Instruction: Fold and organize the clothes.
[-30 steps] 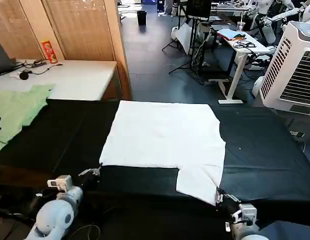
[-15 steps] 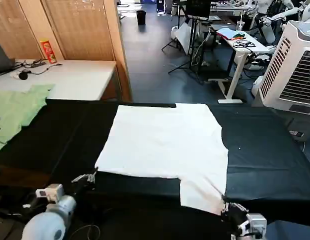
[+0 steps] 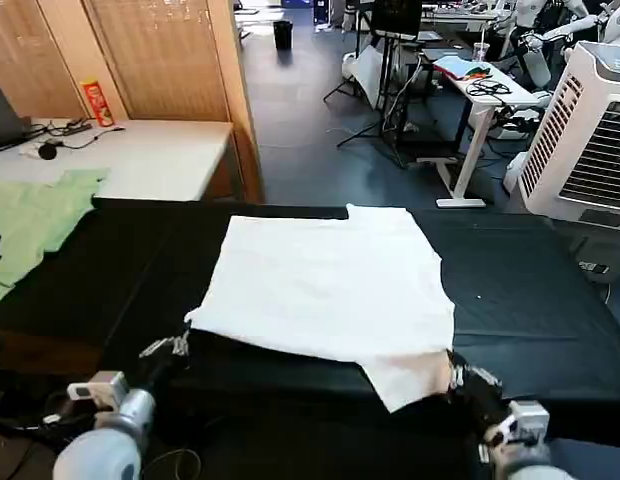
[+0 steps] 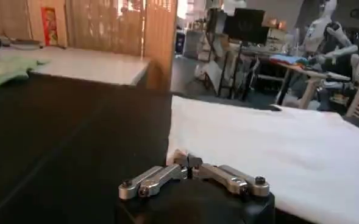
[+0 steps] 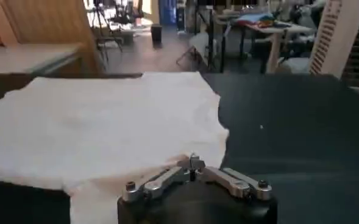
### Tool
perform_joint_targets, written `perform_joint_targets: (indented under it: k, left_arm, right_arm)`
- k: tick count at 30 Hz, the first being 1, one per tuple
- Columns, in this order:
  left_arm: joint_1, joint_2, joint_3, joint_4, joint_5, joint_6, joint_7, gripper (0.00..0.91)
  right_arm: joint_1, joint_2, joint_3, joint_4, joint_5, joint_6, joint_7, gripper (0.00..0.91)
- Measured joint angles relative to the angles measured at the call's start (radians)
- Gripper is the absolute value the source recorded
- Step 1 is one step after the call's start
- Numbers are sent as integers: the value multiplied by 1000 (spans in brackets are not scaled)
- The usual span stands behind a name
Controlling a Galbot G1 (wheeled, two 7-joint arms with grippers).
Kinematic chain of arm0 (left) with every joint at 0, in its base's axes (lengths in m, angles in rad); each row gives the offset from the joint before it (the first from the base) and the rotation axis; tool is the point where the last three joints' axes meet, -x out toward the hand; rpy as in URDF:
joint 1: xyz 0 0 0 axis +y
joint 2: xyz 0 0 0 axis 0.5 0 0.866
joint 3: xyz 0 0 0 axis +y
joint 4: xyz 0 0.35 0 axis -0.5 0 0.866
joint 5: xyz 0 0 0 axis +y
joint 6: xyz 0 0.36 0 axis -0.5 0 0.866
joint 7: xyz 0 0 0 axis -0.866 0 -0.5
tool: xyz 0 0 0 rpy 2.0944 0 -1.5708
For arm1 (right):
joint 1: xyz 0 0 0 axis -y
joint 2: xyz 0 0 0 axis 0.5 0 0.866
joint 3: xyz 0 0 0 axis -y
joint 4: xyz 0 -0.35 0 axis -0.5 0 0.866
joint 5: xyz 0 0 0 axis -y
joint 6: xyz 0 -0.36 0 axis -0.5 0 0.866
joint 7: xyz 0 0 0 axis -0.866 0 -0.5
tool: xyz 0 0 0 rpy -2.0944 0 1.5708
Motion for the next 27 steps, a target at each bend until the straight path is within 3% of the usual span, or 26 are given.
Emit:
perform_joint_targets:
  k: [14, 27]
  left_arm:
    - [-237, 24, 79, 221, 80, -30, 23, 0]
    - [-359, 13, 146, 356, 118, -37, 22, 0]
  right_arm:
    - [316, -25, -112, -312, -26, 25, -30, 20]
    - [490, -36, -183, -484, -38, 34, -77, 20]
